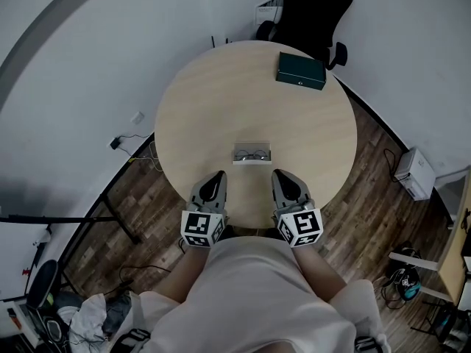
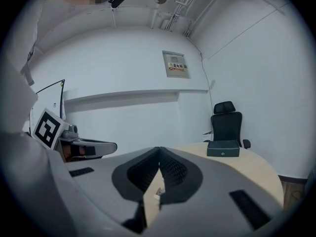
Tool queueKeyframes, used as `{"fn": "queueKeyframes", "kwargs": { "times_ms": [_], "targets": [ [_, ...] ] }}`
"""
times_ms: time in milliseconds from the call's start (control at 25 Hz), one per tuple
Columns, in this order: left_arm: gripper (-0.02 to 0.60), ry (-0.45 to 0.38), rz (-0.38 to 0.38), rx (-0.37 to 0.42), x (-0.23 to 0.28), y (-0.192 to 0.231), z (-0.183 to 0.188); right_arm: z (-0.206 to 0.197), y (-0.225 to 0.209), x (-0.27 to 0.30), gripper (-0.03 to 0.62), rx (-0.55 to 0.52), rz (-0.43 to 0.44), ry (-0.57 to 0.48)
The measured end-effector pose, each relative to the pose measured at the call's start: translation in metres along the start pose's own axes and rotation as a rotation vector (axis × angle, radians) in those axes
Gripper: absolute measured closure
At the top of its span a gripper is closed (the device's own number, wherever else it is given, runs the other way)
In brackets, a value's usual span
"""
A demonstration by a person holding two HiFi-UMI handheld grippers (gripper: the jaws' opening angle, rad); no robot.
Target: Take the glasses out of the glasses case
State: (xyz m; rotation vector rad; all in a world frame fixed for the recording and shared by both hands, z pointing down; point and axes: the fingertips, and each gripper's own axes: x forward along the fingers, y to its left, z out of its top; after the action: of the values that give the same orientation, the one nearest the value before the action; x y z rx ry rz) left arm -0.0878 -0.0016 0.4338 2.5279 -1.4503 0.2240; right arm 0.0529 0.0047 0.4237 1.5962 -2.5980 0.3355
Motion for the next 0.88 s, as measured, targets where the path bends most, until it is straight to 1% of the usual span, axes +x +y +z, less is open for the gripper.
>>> {"fn": "queueKeyframes", "kwargs": {
  "times_ms": [120, 240, 440, 560, 640, 880],
  "targets": [
    [0.574, 0.019, -0.004, 0.034, 0.0, -0.001, 0.0, -0.003, 0.0, 0.004, 0.582, -0.027, 0.008, 0.01],
    [0.574, 0.021, -0.013, 0.052, 0.002, -0.002, 0.001, -0.008, -0.002, 0.011, 0.582, -0.084, 0.018, 0.037],
    [0.574, 0.042, -0.026, 0.086, 0.003, -0.004, -0.001, -0.018, -0.005, 0.028, 0.582, -0.141, 0.066, 0.097],
    [0.574, 0.05, -0.029, 0.096, 0.003, -0.001, -0.003, -0.024, -0.003, 0.046, 0.581, -0.243, 0.106, 0.142],
    [0.574, 0.051, -0.028, 0.101, 0.003, 0.001, -0.002, -0.038, 0.002, 0.057, 0.581, -0.326, 0.148, 0.19],
    [0.574, 0.075, -0.012, 0.11, 0.005, 0.006, -0.007, -0.086, 0.005, 0.088, 0.581, -0.623, 0.284, 0.344]
  ]
}}
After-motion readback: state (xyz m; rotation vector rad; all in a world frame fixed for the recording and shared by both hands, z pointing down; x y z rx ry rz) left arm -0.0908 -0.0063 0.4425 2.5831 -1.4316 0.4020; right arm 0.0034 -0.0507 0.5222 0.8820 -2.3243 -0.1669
